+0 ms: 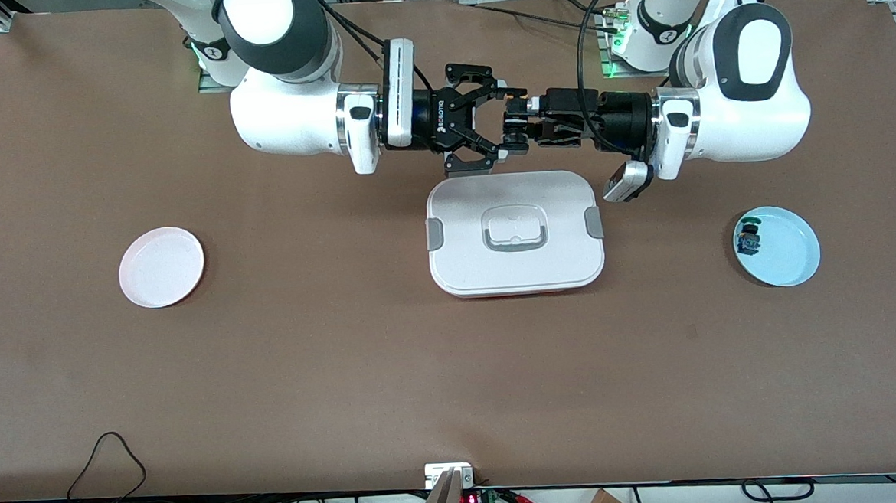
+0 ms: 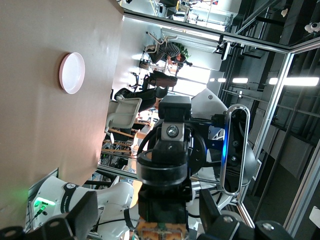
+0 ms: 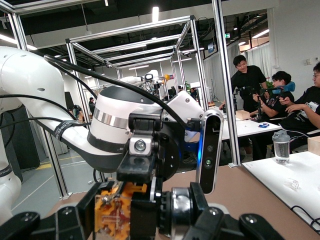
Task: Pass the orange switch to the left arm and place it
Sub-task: 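Grasp the switch with the left gripper and open the right gripper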
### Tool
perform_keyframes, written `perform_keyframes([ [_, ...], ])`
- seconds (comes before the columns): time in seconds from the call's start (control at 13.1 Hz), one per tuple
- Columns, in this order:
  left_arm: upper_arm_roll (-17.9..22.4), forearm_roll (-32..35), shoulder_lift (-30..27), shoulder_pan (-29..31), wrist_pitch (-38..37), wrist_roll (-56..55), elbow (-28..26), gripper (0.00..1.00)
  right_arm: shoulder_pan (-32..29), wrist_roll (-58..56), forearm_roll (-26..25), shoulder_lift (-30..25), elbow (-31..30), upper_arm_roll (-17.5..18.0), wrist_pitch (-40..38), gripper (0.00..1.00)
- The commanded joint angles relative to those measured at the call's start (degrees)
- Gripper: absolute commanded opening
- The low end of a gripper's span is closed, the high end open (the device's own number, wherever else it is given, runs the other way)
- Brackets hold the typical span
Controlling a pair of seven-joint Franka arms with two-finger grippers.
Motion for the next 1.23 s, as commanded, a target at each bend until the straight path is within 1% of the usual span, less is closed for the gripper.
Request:
perform_keyframes([
  [0.0,-0.2,-2.0,-2.2,1.4,-1.2,-1.1,-1.3,0.90,0.4,-2.2,1.7,0.5,1.2,0.0,0.7,0.00],
  [0.08,-0.2,-2.0,-2.7,1.7,-1.3,-1.2,-1.3,0.89,0.4,-2.2,1.7,0.5,1.2,0.0,0.7,0.00],
  [0.15,-0.2,-2.0,-2.7,1.8,-1.3,-1.2,-1.3,0.82,0.5,-2.2,1.7,0.5,1.2,0.0,0.7,0.00],
  [0.23,-0.3,-2.0,-3.0,1.9,-1.3,-1.1,-1.3,0.70,0.5,-2.2,1.7,0.5,1.2,0.0,0.7,0.00],
  [0.31,-0.2,-2.0,-3.1,1.9,-1.3,-1.1,-1.3,0.50,0.5,-2.2,1.7,0.5,1.2,0.0,0.7,0.00],
  [0.46,-0.2,-2.0,-3.1,1.9,-1.3,-1.1,-1.3,0.17,0.4,-2.2,1.6,0.4,1.1,0.0,0.7,0.01],
  [0.54,-0.2,-2.0,-3.1,2.0,-1.3,-1.1,-1.3,0.07,0.4,-2.2,1.5,0.4,1.1,0.0,0.7,0.01],
  [0.61,-0.2,-2.0,-3.1,2.2,-1.3,-1.1,-1.3,0.00,0.5,-2.2,1.5,0.3,1.0,0.0,0.7,0.01],
  [0.92,-0.1,-1.9,-3.0,2.9,-2.8,-0.7,-1.1,0.00,0.4,-2.2,1.4,0.2,0.9,0.0,0.7,0.01],
  [1.0,0.2,-1.6,-2.9,2.9,-2.9,-0.7,-0.7,0.00,0.4,-1.8,1.7,0.2,0.9,0.0,0.7,0.34],
  [1.07,0.4,-1.6,-2.9,3.0,-3.5,-1.0,-0.7,0.00,0.3,-1.5,1.8,0.0,0.8,0.0,0.7,0.99],
  [1.15,0.5,-1.3,-3.0,3.7,-3.8,-1.5,-0.7,0.00,0.3,-1.4,1.8,-0.1,0.7,0.0,0.7,1.00],
])
